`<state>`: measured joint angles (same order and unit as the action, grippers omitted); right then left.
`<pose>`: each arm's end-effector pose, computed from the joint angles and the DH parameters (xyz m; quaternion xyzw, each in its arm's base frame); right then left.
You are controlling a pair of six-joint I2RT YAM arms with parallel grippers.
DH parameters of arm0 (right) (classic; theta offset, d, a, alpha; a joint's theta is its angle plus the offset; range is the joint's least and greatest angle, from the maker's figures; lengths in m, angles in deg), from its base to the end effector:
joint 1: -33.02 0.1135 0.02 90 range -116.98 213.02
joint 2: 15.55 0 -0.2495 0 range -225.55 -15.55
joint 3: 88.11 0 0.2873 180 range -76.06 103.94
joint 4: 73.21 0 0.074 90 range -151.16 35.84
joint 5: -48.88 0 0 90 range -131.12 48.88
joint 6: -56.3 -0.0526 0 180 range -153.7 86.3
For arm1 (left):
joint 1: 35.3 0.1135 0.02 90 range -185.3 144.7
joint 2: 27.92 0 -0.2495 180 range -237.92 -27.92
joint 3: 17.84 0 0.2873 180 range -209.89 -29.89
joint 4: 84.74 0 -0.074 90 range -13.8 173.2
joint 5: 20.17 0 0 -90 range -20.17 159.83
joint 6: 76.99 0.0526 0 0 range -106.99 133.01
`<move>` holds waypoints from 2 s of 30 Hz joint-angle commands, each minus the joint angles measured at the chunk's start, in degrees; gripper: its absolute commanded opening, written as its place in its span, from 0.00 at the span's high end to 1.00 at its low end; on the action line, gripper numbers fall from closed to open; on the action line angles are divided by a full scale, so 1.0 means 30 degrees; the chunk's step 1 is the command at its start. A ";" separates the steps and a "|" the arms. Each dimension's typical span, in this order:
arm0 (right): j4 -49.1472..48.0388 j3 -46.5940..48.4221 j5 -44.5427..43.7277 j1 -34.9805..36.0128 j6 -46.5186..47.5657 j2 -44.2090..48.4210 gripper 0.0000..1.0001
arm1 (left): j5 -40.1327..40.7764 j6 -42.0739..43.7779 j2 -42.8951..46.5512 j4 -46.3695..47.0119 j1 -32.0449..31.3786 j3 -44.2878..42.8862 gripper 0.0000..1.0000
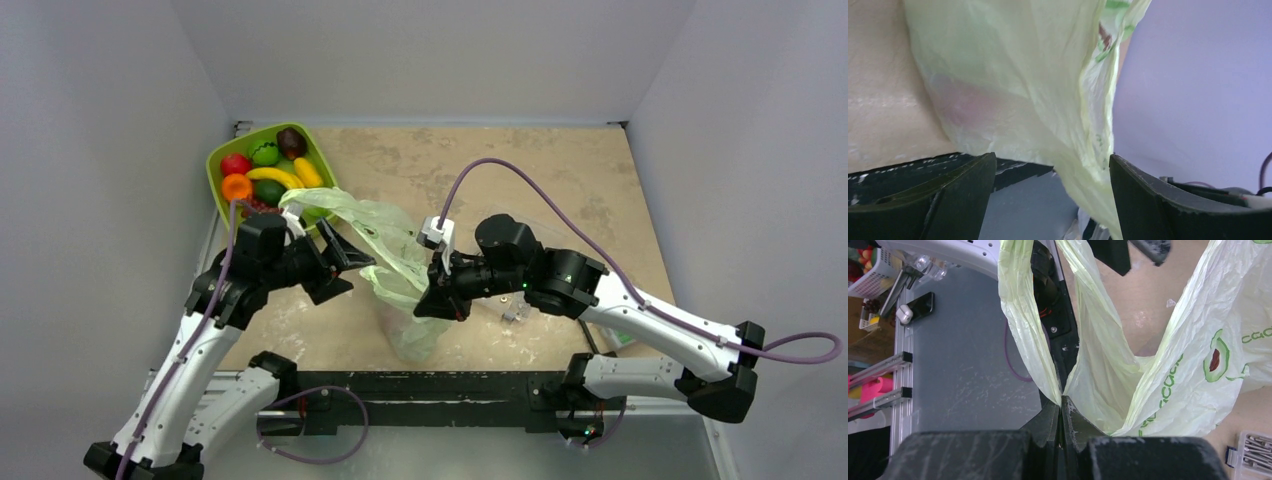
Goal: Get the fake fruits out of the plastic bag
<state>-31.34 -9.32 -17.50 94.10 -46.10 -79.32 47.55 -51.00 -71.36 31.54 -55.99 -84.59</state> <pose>0.1248 0.2695 0.3566 -0.4413 0.7156 0.4463 0.3064 0.1764 -0.0879 0.3192 -0.2535 0.8577 -0.4068 0.1859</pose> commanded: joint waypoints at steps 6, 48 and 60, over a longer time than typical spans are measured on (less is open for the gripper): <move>-0.0552 -0.0050 0.0250 0.0060 -0.0495 0.0596 1.00 | -0.0617 -0.1253 -0.4246 0.5978 -0.1658 -0.0535 0.21; -0.0101 0.4004 -0.2726 -0.2461 -0.2362 -0.4024 0.14 | -0.1184 0.1493 -0.5990 0.2984 -0.2010 -0.3185 1.00; -0.0461 0.1834 -0.0756 -0.1639 -0.1954 -0.3930 0.24 | -0.1408 0.1744 -0.6515 0.2541 -0.2007 -0.3885 1.00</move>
<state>-29.41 -1.93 -22.94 88.87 -51.74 -92.89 44.66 -45.98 -90.42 39.28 -62.32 -92.66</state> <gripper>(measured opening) 0.804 0.006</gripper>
